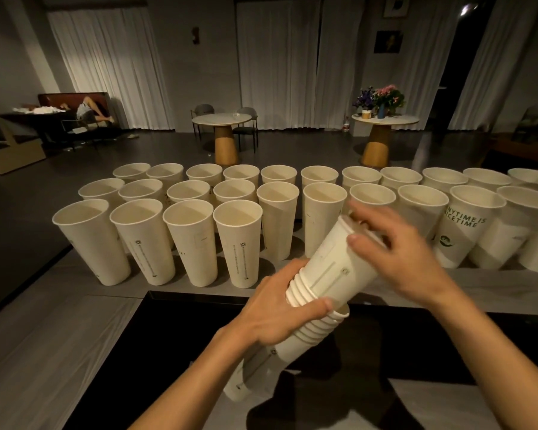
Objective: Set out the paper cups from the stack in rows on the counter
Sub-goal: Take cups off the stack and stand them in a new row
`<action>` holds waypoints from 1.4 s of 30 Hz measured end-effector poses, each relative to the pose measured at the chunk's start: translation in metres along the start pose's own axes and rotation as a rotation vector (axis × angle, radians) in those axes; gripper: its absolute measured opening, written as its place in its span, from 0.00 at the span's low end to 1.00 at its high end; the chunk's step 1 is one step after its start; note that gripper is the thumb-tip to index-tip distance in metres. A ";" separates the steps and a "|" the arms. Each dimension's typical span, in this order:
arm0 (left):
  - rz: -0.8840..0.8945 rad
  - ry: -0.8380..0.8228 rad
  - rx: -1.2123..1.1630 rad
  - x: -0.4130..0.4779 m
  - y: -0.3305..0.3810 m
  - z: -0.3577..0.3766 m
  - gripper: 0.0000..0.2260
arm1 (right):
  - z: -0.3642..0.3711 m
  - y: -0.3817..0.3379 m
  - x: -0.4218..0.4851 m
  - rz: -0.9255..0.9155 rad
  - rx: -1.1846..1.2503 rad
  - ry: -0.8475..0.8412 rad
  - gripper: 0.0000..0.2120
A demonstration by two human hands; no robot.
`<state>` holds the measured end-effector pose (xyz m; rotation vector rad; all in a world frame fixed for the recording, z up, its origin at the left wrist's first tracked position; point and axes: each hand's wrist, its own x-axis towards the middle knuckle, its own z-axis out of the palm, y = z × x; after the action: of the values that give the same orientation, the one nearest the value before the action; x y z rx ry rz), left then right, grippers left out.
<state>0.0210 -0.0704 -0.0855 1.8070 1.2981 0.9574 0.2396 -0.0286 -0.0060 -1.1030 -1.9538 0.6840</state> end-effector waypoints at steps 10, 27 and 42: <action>-0.005 0.071 -0.233 -0.005 -0.020 -0.003 0.28 | 0.060 0.019 -0.010 0.237 0.790 -0.032 0.49; -0.195 0.127 -0.103 -0.010 -0.063 -0.014 0.30 | 0.105 0.036 0.068 0.115 0.201 0.099 0.40; -0.099 0.106 0.078 -0.004 -0.045 -0.002 0.35 | 0.087 0.019 0.002 0.297 -0.211 -0.264 0.37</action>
<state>-0.0017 -0.0632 -0.1242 1.7522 1.4954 0.9717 0.1755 -0.0246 -0.0680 -1.5181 -2.1435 0.8289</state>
